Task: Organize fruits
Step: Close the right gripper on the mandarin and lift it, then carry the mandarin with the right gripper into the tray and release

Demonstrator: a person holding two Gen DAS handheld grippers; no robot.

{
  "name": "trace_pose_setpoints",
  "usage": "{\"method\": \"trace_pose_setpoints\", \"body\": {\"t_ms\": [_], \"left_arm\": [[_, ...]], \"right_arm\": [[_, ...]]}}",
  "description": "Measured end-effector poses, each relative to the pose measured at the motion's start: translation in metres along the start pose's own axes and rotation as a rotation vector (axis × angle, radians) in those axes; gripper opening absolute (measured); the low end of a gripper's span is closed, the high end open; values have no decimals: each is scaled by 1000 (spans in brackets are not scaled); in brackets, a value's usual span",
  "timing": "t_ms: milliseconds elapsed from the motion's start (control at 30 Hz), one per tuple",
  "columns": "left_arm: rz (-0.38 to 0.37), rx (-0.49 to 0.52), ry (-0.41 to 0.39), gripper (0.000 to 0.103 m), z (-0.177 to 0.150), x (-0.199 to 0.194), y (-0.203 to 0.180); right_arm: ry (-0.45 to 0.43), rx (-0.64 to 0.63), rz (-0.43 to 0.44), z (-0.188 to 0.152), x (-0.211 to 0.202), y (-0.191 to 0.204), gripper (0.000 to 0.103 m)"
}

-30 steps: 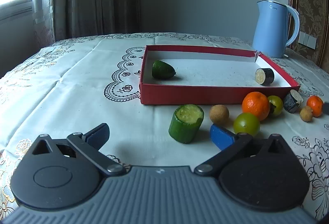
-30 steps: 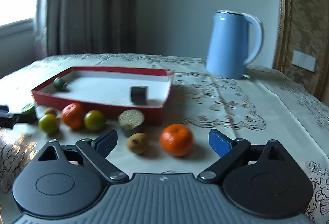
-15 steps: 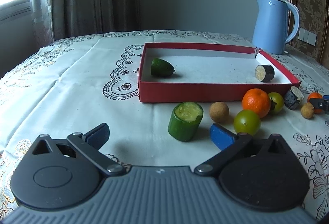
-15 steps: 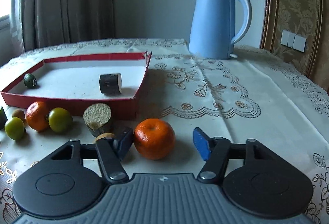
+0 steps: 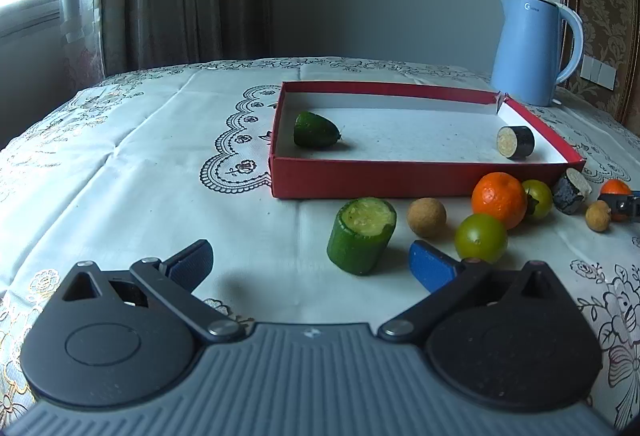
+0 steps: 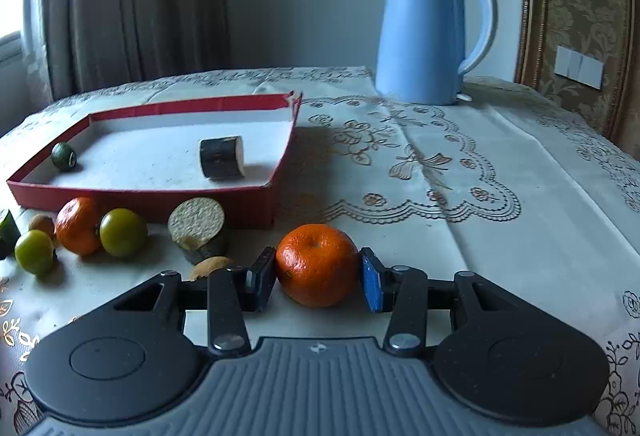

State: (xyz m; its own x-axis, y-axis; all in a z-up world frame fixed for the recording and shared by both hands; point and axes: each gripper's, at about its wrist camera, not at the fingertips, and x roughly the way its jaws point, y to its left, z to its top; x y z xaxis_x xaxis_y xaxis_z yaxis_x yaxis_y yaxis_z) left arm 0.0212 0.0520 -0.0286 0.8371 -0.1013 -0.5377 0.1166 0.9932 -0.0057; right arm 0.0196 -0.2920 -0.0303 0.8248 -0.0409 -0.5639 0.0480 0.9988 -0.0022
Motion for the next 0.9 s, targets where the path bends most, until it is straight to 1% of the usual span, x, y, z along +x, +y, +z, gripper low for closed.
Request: {"method": "trace_pose_setpoints", "body": {"t_ms": [167, 333, 467, 633, 900], "left_arm": [[12, 2, 14, 103, 0, 2, 0], [10, 2, 17, 103, 1, 3, -1], [9, 10, 32, 103, 1, 4, -2], [10, 2, 24, 103, 0, 3, 0], [14, 8, 34, 103, 1, 5, -1]], "right_arm": [[-18, 31, 1, 1, -5, -6, 44], [-46, 32, 7, 7, -11, -4, 44], [-69, 11, 19, 16, -14, 2, 44], [-96, -14, 42, 27, -15, 15, 44], [-113, -70, 56, 44, -4, 33, 44]]}}
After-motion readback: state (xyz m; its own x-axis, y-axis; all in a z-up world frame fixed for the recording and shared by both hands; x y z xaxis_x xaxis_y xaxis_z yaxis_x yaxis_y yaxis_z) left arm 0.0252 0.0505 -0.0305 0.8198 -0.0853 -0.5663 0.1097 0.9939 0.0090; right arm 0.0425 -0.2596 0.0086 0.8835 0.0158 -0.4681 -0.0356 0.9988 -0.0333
